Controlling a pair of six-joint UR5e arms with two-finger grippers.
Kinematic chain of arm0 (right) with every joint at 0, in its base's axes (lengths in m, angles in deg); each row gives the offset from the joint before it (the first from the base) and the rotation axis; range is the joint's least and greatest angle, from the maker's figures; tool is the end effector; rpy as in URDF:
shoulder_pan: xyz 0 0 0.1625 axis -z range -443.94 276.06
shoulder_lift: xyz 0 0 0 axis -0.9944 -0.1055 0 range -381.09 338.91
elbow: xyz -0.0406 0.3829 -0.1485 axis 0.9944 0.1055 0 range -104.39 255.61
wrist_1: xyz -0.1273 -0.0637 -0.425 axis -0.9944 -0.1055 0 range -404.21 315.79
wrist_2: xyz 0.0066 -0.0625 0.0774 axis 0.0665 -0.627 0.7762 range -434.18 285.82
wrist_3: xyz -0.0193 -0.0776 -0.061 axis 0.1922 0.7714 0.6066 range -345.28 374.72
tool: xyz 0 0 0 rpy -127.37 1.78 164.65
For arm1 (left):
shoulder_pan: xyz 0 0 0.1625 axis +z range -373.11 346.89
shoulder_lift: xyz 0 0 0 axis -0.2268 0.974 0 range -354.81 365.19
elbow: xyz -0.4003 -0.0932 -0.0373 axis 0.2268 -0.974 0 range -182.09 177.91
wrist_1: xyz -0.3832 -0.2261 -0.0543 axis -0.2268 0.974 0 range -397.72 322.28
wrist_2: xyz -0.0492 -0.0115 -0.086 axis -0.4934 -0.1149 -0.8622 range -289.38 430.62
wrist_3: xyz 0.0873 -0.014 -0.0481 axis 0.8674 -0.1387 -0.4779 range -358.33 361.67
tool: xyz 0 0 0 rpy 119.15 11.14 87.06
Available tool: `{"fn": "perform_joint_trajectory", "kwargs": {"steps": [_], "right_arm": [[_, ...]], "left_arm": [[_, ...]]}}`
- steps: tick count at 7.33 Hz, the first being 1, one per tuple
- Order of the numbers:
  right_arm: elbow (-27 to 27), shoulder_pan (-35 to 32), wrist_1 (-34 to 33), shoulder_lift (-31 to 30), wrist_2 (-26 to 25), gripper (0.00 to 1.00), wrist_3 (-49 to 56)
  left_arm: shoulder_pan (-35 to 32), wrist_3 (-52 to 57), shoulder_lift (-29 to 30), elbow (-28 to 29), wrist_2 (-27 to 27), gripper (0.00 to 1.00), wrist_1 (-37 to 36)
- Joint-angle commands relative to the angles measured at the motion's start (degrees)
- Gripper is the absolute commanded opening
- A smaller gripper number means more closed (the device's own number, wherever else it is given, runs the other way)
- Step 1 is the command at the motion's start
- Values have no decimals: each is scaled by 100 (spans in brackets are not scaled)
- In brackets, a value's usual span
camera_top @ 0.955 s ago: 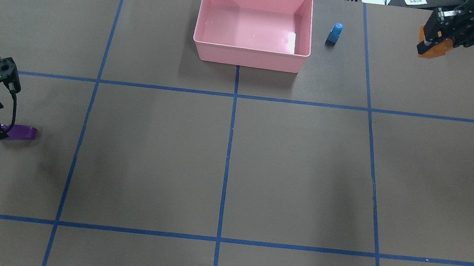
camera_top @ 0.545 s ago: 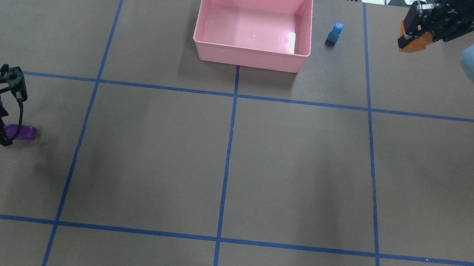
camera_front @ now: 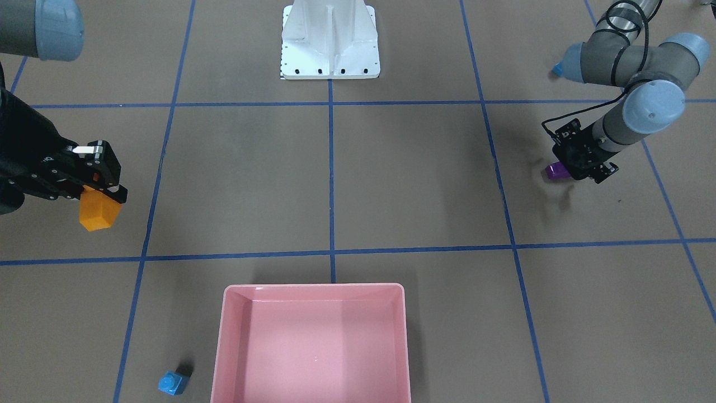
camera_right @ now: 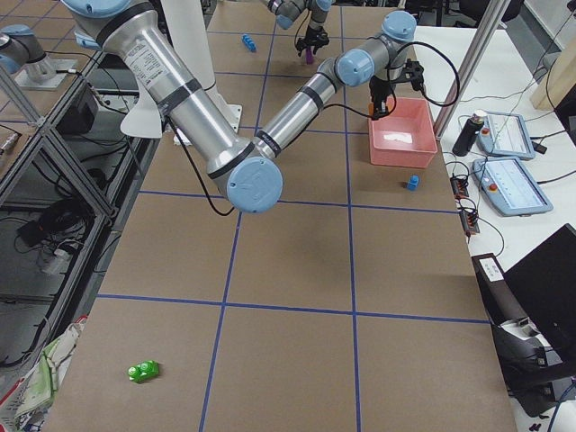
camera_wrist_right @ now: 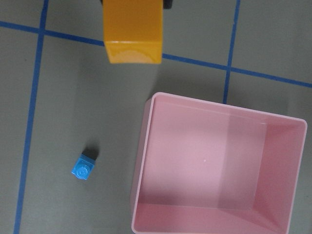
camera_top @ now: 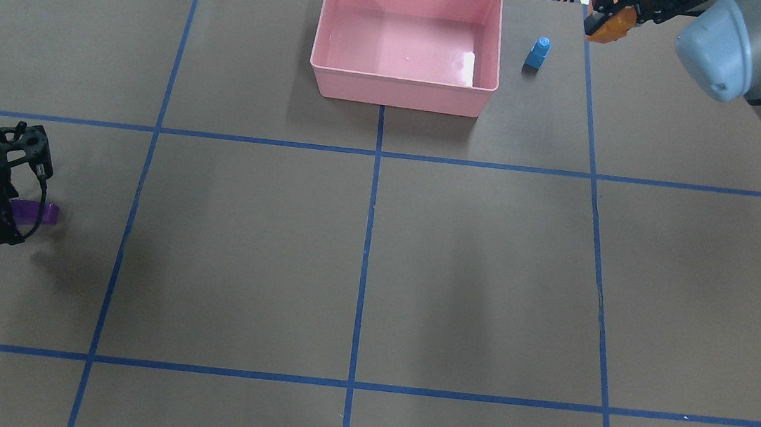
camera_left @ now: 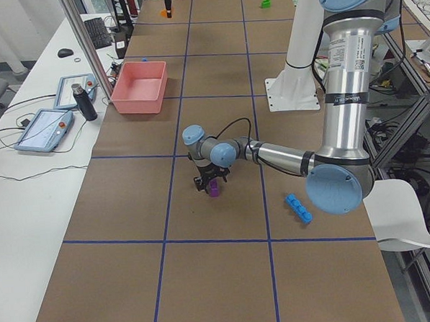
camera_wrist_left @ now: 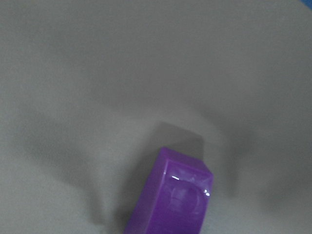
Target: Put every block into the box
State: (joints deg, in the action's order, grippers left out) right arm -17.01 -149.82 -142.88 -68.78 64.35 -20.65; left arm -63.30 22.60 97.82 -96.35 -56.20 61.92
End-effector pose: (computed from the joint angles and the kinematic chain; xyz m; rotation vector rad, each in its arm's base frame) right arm -0.2334 -0.6630 0.1602 0.1096 -1.0020 -0.0885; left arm 0.3039 -0.4788 0.5724 0.1795 0.7126 1.1074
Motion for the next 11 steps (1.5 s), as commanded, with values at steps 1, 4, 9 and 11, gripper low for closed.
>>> {"fn": "perform_joint_trajectory", "kwargs": {"steps": [1,4,9,11], "right_arm": [[1240,57,539,776,-10,0,-23],[1780,189,909,937,-37,0,-23],[3525,636,2109,1832,-641,0,-23],[3959,1022,2648,1869,-1238,0,-32]], "left_arm": [[10,-105,0,118,0,95,143],[-8,-335,-8,-127,-35,0,65],[-52,-1354,-44,-1522,-306,0,-1066],[-200,-1354,35,-1604,-404,0,-1122]]}}
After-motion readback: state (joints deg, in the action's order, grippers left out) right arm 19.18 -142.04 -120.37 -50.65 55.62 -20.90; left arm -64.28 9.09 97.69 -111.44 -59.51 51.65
